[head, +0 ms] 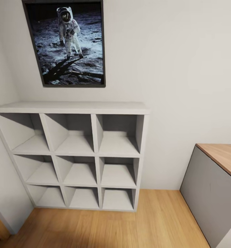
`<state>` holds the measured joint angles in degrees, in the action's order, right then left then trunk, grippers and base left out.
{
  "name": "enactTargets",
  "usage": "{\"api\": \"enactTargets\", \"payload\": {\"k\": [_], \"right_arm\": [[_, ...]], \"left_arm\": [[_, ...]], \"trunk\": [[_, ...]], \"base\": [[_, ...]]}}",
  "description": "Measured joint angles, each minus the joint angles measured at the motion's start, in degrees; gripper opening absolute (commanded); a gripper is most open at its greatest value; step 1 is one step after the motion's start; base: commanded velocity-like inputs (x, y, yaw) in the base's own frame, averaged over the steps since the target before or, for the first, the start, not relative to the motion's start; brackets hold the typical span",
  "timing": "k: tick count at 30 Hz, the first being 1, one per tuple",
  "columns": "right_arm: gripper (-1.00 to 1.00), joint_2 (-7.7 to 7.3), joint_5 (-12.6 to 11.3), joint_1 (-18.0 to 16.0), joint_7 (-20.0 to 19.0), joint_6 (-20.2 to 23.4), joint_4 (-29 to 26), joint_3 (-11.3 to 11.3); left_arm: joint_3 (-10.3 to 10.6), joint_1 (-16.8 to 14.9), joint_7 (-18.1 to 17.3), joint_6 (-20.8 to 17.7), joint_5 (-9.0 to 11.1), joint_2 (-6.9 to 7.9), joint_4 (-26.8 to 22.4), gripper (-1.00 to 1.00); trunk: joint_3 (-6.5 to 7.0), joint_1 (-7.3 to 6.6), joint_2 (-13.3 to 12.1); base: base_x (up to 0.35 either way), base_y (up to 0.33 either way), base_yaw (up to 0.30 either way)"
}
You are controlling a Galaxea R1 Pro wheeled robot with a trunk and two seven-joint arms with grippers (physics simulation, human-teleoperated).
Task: Attach the digital camera to the camera tripod in the bedroom.
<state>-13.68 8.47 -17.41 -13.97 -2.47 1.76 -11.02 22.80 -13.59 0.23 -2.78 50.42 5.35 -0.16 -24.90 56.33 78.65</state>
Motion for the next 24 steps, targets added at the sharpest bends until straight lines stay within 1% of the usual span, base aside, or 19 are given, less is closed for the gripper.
{"api": "enactTargets", "payload": {"k": [4,11,24], "right_arm": [[1.0,0.0,0.0,0.0,0.0,0.0,0.0,0.0],[1.0,0.0,0.0,0.0,0.0,0.0,0.0,0.0],[1.0,-0.03,0.0,0.0,-0.1,0.1,0.0,0.0]], "left_arm": [[-0.1,0.0,0.0,0.0,-0.1,-0.33,-0.1,-1.0],[-0.1,0.0,0.0,0.1,-0.2,-2.32,-0.1,-1.0],[-0.1,0.0,-0.1,0.0,-0.1,-2.59,-0.1,-1.0]], "trunk": [[0.72,-0.88,-1.6],[1.98,-2.42,-4.4],[4.31,-5.27,-9.6]], "base": [[0.0,0.0,0.0],[0.0,0.0,0.0],[0.0,0.0,0.0]]}}
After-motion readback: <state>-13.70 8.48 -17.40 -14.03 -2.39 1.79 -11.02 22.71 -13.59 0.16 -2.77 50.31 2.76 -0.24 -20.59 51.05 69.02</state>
